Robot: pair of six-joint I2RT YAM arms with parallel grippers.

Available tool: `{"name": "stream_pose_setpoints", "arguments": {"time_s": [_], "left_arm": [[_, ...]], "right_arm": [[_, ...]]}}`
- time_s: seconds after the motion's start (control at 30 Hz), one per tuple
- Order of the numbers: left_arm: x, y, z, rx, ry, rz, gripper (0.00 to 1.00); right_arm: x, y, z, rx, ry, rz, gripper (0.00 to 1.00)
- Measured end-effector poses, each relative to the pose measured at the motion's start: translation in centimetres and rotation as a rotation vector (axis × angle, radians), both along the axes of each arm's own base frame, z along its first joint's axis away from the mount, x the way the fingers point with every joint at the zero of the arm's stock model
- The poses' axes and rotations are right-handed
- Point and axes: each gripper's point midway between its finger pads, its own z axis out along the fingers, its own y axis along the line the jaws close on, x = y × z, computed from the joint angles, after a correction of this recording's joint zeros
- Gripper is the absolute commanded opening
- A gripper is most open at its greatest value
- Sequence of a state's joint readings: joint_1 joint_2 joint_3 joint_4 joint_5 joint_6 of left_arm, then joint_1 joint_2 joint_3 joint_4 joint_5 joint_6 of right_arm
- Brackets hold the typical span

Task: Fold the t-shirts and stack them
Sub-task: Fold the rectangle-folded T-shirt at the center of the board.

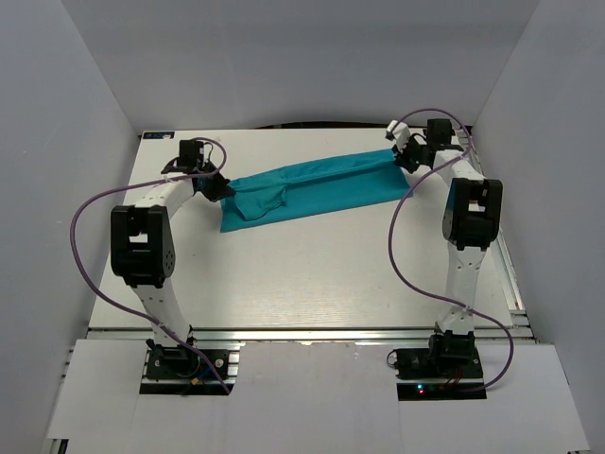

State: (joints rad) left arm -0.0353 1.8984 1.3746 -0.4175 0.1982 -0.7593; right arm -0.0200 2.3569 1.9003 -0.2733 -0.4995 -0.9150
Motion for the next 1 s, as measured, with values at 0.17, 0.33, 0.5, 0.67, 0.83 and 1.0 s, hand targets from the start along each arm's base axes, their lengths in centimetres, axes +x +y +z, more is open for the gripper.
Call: {"name": "stream_pose_setpoints", "arguments": {"time_s": [0.17,0.33,0.5,0.67,0.83,1.0], "left_arm": [[0.4,0.1,-0.6,0.001,0.009,0.003,0.0],[0.7,0.3,-2.0,0.002,0.036,0.007,0.0],[0.8,0.4,-2.8,0.001,0.054,0.013,0.0],[1.1,0.4,-3.2,0.001,0.058,0.017,0.0],[1.2,0.4,-3.7,0.001,0.068,0.018,0.0],[1.2,0.5,-3.8,0.001,0.072,0.02,0.0]], "right_arm": [[0.2,0.1,-0.5,-0.002,-0.001,-0.006,0.0],[0.7,0.1,-0.5,-0.004,-0.013,-0.02,0.0],[1.0,0.3,-0.7,-0.005,-0.02,-0.029,0.0],[1.2,0.3,-0.9,-0.005,-0.021,-0.043,0.0],[1.5,0.3,-1.2,-0.006,-0.03,-0.05,0.06],[2.0,0.4,-1.6,-0.008,-0.037,-0.065,0.23]]}}
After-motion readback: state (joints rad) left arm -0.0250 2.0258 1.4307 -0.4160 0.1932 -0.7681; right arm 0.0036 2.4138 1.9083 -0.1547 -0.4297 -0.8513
